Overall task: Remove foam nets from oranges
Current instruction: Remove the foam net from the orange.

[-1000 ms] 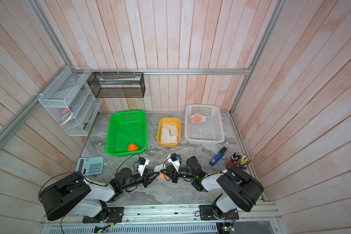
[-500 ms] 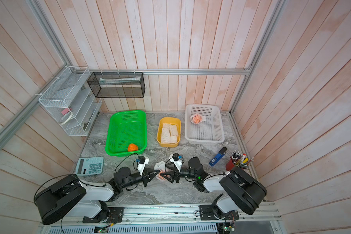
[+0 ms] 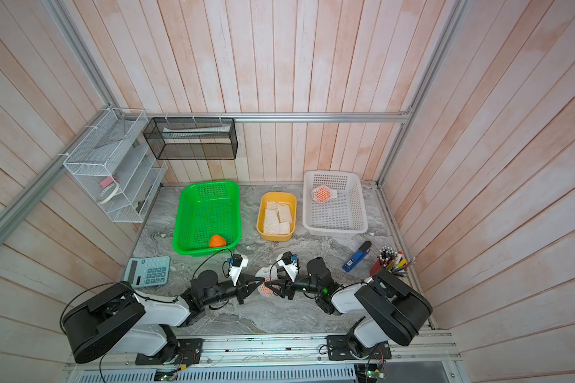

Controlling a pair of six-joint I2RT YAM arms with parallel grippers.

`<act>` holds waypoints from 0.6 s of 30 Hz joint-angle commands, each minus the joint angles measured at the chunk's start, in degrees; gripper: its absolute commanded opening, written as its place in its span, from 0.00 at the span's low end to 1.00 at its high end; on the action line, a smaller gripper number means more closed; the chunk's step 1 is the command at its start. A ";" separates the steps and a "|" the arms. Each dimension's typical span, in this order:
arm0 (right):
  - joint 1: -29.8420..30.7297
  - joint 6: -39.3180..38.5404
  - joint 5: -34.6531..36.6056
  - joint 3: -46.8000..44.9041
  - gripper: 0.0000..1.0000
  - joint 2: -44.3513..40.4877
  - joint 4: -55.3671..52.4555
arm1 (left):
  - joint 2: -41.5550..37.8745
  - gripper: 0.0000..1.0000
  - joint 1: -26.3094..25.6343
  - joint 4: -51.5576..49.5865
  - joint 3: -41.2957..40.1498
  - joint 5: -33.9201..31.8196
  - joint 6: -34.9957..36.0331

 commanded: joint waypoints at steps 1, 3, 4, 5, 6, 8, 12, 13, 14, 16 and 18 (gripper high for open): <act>-0.44 0.21 0.62 0.69 0.35 2.45 2.78 | -0.33 0.00 -0.26 0.20 0.70 0.84 1.40; -0.60 0.67 0.15 1.15 0.28 3.50 3.51 | -0.10 0.00 -0.30 -0.39 1.19 1.65 1.74; -0.58 0.81 0.06 1.13 0.25 3.96 4.21 | 0.02 0.00 -0.27 -0.42 1.13 1.61 1.79; -0.63 1.20 0.12 1.13 0.24 4.25 4.97 | 0.11 0.02 -0.27 -0.10 0.91 1.58 1.63; -0.62 1.39 0.21 1.14 0.24 4.49 5.39 | 0.16 0.06 -0.27 0.15 0.81 1.45 1.46; -0.62 1.48 0.31 1.51 0.17 4.93 5.29 | 0.00 0.34 -0.26 0.19 0.75 0.91 1.01; -0.84 1.86 1.05 2.29 0.02 5.64 4.15 | -1.02 0.63 -0.19 -0.02 0.08 -1.30 -0.14; -0.88 2.01 1.04 2.39 0.00 5.93 4.14 | -1.67 0.68 -0.13 -0.06 -0.30 -1.97 -0.72; -0.96 2.59 1.43 2.54 0.00 6.11 4.18 | -2.43 0.74 -0.13 0.05 -0.82 -2.48 -1.29; -1.38 3.40 1.14 3.03 0.00 6.87 3.89 | -3.98 0.91 -0.13 -0.19 -1.62 -2.97 -2.54; -1.50 4.68 1.11 3.18 0.00 7.54 4.82 | -5.68 1.00 -0.13 -0.96 -2.60 -3.65 -3.53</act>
